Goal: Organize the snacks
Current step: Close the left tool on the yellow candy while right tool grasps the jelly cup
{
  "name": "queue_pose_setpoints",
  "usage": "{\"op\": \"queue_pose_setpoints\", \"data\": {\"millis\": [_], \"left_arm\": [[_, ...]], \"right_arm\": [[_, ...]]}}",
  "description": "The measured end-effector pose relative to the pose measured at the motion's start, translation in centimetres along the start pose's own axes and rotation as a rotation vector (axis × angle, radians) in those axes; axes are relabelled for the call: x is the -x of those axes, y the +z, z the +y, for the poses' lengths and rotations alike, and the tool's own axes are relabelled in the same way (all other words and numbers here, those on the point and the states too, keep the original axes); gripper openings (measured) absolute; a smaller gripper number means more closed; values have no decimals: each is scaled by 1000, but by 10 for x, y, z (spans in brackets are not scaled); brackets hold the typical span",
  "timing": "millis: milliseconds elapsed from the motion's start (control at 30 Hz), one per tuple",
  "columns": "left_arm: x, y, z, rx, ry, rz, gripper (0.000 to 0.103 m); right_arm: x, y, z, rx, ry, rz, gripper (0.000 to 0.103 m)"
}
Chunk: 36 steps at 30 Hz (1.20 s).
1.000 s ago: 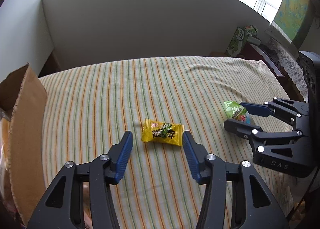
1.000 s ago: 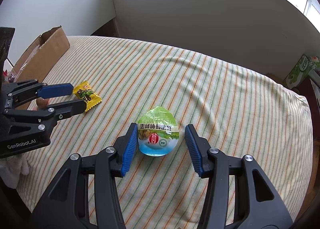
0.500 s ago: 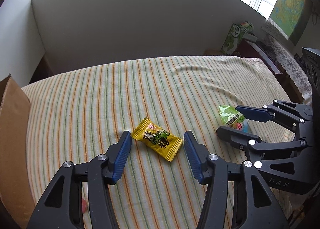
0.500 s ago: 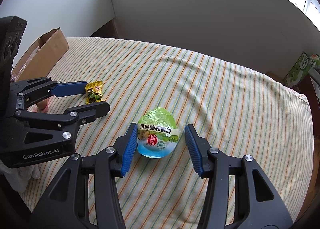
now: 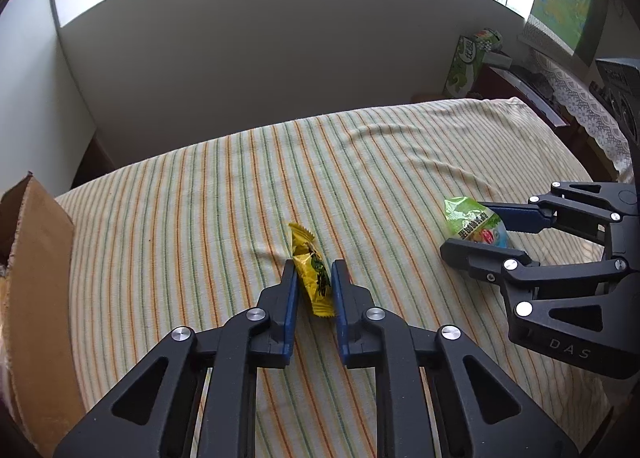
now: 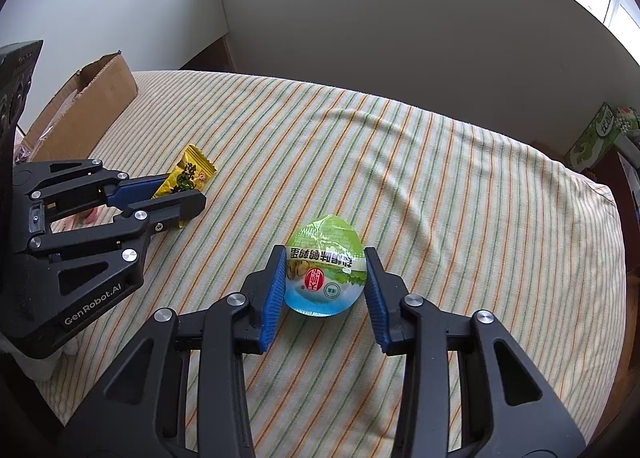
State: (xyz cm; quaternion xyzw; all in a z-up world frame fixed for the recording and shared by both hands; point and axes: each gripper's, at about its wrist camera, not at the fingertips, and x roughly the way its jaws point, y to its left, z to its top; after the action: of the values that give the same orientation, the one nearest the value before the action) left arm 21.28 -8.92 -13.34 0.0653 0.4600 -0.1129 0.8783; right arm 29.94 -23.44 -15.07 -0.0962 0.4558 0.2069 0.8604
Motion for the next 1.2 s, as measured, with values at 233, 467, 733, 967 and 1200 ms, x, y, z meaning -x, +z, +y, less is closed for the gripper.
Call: {"op": "queue_pose_setpoints", "data": {"millis": [233,467,733,967,1200], "left_arm": [[12,-8,4,10,-32,-8,7],[12,-5,15,83,-81,-16,7],[14,-3,20,107,-92,-30,6],[0,2,13,110,-92,-7,15],[-6,7,11,110,-88,-13,15]], "right_arm": [[6,-3,4,-3,-10,-1,38],[9,-4,6,-5,-14,-8,38],[15,-6,6,-1,-14,-25,38],[16,-9,1,-5,-6,-24,38],[9,-10,-8,-25,1,-14,38]]}}
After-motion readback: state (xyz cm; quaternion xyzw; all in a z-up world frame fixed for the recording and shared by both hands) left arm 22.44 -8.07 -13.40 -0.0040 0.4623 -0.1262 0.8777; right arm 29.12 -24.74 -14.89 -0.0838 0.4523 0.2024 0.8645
